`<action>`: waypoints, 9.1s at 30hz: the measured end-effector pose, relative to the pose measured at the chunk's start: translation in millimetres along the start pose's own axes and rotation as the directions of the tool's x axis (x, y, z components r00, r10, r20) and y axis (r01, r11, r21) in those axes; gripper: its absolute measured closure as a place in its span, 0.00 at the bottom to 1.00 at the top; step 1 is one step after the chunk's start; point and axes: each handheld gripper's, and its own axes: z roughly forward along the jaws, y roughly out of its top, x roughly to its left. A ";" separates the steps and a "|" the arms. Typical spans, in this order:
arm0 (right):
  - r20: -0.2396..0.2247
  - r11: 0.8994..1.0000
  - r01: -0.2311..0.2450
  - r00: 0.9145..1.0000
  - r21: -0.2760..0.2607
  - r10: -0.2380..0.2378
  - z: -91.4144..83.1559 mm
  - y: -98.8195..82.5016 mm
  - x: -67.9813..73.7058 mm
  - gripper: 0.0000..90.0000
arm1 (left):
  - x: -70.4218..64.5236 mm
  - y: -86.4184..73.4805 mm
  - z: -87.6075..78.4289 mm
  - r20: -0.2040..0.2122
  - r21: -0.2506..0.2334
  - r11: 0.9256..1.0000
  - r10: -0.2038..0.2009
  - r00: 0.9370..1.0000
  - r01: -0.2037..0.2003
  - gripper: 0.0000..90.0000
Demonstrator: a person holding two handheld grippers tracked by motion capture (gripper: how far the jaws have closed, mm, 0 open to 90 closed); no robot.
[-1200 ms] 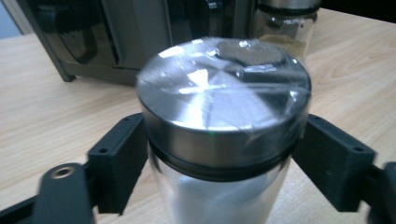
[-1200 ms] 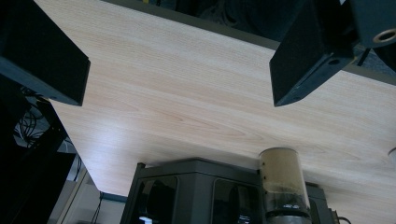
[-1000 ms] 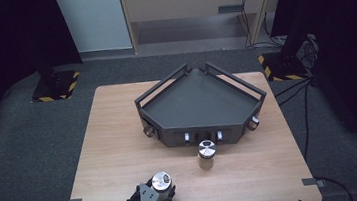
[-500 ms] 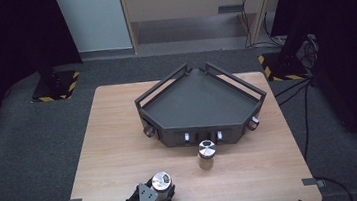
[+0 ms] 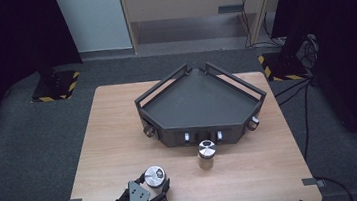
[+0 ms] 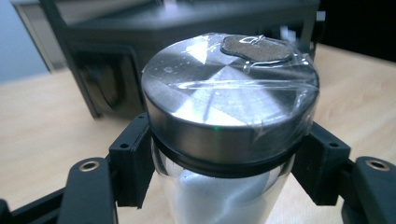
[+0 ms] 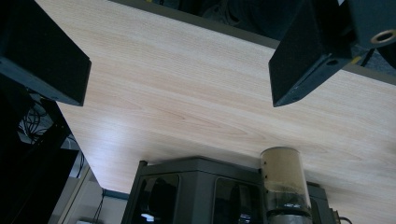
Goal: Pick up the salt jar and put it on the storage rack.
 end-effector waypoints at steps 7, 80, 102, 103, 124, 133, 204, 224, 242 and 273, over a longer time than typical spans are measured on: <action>0.002 1.000 0.007 1.000 0.002 -0.007 0.4 0.4 1.2 0.06 | -1.6 15.7 -30.1 -0.036 -0.094 0.995 0.035 0.999 -0.039 0.34; 0.028 1.000 -0.020 0.999 0.021 0.020 4.8 0.8 -2.1 0.07 | 34.4 156.9 189.2 -0.106 -0.072 0.993 0.085 0.991 -0.093 0.34; 0.020 0.999 -0.022 1.000 0.026 0.022 5.8 1.0 -3.2 0.07 | 45.9 142.7 245.8 -0.161 0.061 0.998 0.024 0.987 -0.014 0.34; 0.020 0.999 -0.022 1.000 0.026 0.022 5.8 1.0 -3.2 0.07 | 46.4 141.9 247.0 -0.161 0.064 0.998 0.022 0.987 -0.012 0.34; 0.021 0.999 -0.023 1.000 0.031 0.022 7.5 1.4 -3.2 0.07 | 51.0 126.8 253.7 -0.157 0.052 0.998 -0.034 0.987 0.043 0.33; 0.026 0.999 -0.022 0.999 0.029 0.021 6.8 1.3 -2.8 0.07 | 51.2 126.8 253.8 -0.157 0.051 0.998 -0.036 0.987 0.045 0.33; 0.000 1.000 0.010 1.000 0.009 -0.010 3.4 1.8 0.9 0.06 | 24.1 79.9 95.3 0.006 0.000 1.000 0.027 1.000 -0.027 0.00; -0.006 1.000 0.014 1.000 0.013 -0.014 4.7 2.1 0.6 0.06 | 24.5 41.8 68.1 0.047 0.127 0.991 -0.047 0.998 0.041 0.00; -0.013 1.000 0.016 1.000 0.015 -0.016 5.0 2.6 0.4 0.06 | 23.3 31.3 36.1 0.039 0.170 0.985 -0.046 0.998 0.039 0.00; -0.008 0.999 0.039 0.999 0.006 -0.039 1.5 3.4 4.0 0.06 | 26.7 14.5 14.5 -0.047 0.326 0.929 -0.171 0.984 0.177 0.00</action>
